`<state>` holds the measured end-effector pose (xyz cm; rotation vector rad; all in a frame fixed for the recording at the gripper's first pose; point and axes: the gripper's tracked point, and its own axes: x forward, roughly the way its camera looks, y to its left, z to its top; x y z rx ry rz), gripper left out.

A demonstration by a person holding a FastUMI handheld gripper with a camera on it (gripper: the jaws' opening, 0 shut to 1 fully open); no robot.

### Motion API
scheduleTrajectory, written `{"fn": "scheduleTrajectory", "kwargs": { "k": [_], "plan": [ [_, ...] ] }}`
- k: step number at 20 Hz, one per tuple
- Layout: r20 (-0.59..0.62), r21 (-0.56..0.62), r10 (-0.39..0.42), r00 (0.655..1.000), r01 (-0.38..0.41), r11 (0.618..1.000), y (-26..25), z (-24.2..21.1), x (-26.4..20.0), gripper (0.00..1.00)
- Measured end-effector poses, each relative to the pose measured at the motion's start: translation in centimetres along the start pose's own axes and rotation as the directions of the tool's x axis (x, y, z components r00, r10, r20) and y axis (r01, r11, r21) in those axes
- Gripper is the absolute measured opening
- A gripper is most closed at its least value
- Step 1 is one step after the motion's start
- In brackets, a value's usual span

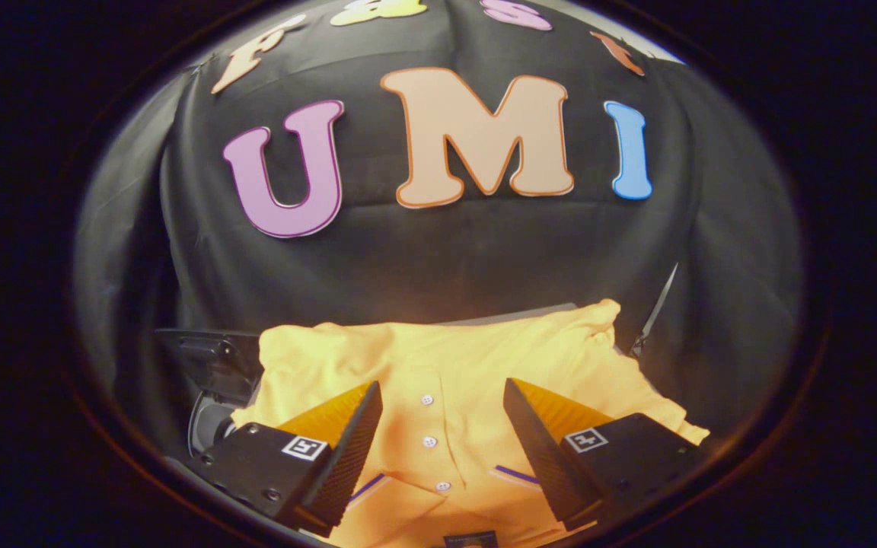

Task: Put the clothes into the washing machine and then close the washing machine lid.

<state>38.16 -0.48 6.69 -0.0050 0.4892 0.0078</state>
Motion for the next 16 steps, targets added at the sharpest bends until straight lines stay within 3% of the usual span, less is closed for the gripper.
{"fn": "scheduleTrajectory", "kwargs": {
  "k": [4,11,16],
  "plan": [
    [-0.121,-0.013,-0.048,0.991,0.047,0.999,-1.0,-1.9,1.2,0.98],
    [-0.106,-0.045,-0.088,0.991,0.083,0.995,-0.8,-2.0,1.4,0.95],
    [-0.104,-0.065,-0.04,0.994,0.033,0.997,0.2,-2.6,-0.3,0.43]
  ]
}}
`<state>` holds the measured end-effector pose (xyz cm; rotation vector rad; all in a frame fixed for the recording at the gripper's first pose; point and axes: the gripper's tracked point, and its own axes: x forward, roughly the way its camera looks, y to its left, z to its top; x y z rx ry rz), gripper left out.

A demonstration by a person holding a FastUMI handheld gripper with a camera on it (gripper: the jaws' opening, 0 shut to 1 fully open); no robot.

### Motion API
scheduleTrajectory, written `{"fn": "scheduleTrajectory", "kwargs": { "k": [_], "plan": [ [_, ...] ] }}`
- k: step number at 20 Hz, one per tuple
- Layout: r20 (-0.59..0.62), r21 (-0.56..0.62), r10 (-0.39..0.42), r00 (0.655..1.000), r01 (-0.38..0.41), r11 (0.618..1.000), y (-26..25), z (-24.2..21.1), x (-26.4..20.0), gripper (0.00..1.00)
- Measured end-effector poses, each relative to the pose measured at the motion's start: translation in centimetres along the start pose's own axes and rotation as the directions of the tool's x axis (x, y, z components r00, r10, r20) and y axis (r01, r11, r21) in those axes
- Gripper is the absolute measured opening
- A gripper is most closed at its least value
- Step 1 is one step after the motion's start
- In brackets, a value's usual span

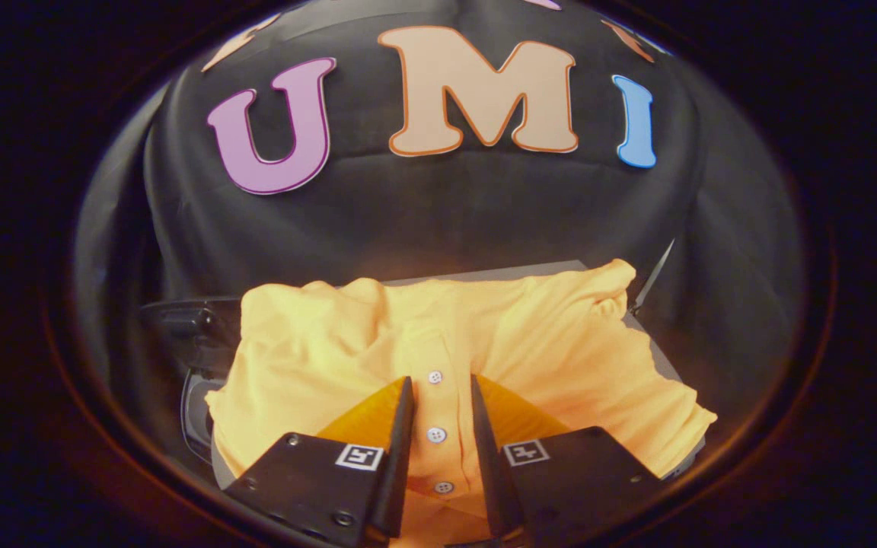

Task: Put the clothes into the washing machine and then close the washing machine lid.

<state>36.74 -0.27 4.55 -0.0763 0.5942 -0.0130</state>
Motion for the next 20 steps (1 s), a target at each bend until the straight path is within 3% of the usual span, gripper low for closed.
{"fn": "scheduleTrajectory", "kwargs": {
  "k": [2,4,7,13,20],
  "plan": [
    [0.012,0.061,0.024,1.0,-0.025,0.998,0.2,-0.5,-0.8,0.1],
    [0.016,0.127,0.058,0.998,-0.06,0.99,0.1,-1.5,-1.7,0.06],
    [0.099,0.2,0.118,0.988,-0.136,0.97,0.8,-0.8,-3.5,0.02],
    [0.291,0.255,0.062,0.955,-0.14,0.957,0.6,3.9,-8.0,0.01],
    [0.372,0.166,0.073,0.925,-0.144,0.976,6.1,7.7,-12.5,0.01]
  ]
}}
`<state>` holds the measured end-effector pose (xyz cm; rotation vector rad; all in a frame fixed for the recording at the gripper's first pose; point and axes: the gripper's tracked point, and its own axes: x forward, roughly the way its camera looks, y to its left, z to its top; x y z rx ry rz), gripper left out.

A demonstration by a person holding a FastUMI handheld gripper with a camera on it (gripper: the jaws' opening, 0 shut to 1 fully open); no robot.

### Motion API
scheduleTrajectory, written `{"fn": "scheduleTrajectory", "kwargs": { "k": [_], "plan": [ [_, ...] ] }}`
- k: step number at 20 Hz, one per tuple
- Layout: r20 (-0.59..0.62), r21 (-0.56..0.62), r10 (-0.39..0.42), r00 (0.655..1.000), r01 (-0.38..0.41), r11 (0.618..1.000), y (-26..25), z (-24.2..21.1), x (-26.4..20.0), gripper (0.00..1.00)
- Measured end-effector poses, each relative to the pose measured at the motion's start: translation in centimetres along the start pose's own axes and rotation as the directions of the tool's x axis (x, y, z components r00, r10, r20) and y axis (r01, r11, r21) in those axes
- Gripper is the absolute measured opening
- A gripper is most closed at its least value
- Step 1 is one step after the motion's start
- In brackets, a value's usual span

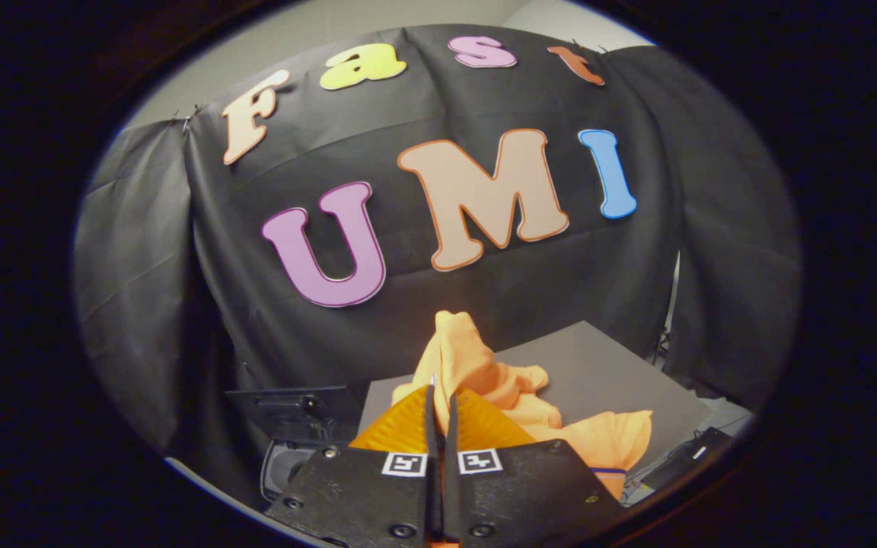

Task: Put the clothes into the washing machine and then close the washing machine lid.

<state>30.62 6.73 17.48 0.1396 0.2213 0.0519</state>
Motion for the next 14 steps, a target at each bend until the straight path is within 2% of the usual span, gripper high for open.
{"fn": "scheduleTrajectory", "kwargs": {
  "k": [5,10,14],
  "plan": [
    [0.064,-0.148,0.053,0.997,-0.043,0.988,6.4,0.6,-0.8,0.01],
    [0.139,-0.12,0.113,0.984,-0.097,0.988,13.2,0.0,-1.2,0.01],
    [0.155,-0.155,0.181,0.971,-0.157,0.975,18.3,-1.2,-1.3,0.01]
  ]
}}
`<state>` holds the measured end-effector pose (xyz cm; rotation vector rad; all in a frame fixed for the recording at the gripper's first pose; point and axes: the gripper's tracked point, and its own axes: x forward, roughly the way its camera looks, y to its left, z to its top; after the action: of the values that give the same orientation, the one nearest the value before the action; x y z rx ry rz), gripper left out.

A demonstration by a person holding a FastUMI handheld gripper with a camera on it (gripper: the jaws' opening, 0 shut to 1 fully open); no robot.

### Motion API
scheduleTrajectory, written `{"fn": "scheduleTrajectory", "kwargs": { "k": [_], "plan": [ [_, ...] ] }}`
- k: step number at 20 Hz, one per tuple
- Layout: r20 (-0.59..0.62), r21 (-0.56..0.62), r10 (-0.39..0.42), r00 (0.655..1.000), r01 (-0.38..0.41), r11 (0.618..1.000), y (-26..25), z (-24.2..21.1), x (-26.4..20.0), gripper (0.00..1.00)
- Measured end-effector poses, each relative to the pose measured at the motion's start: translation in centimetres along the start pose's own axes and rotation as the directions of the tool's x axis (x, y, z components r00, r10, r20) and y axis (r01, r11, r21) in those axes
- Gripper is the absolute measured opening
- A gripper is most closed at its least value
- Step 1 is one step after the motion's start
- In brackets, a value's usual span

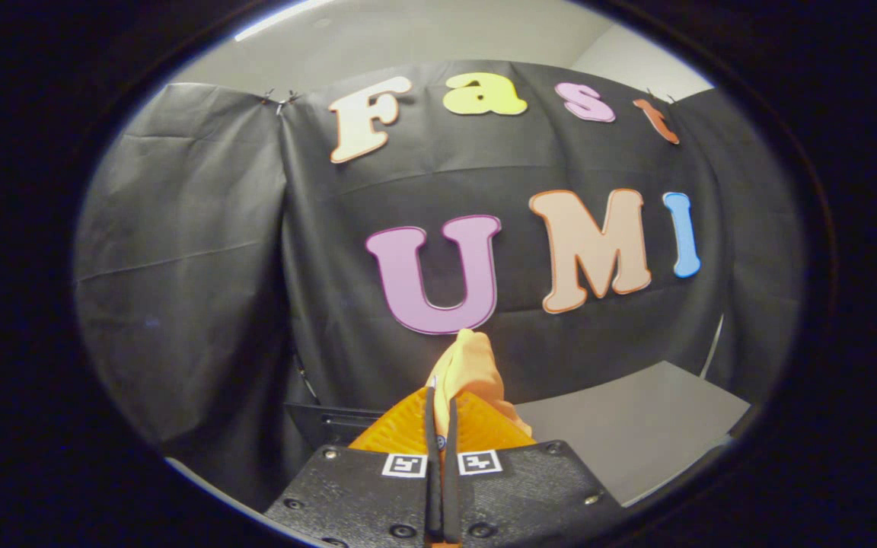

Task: Put the clothes into the washing machine and then close the washing machine lid.

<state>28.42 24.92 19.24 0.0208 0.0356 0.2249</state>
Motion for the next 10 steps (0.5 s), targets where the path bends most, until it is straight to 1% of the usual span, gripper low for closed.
{"fn": "scheduleTrajectory", "kwargs": {
  "k": [2,6,10],
  "plan": [
    [-0.008,0.007,0.036,0.999,-0.036,0.999,2.5,-0.7,0.4,0.01],
    [-0.005,0.032,0.08,0.997,-0.08,0.996,5.7,-2.4,1.3,0.01],
    [-0.055,0.024,0.099,0.994,-0.097,0.995,7.0,-5.9,2.3,0.01]
  ]
}}
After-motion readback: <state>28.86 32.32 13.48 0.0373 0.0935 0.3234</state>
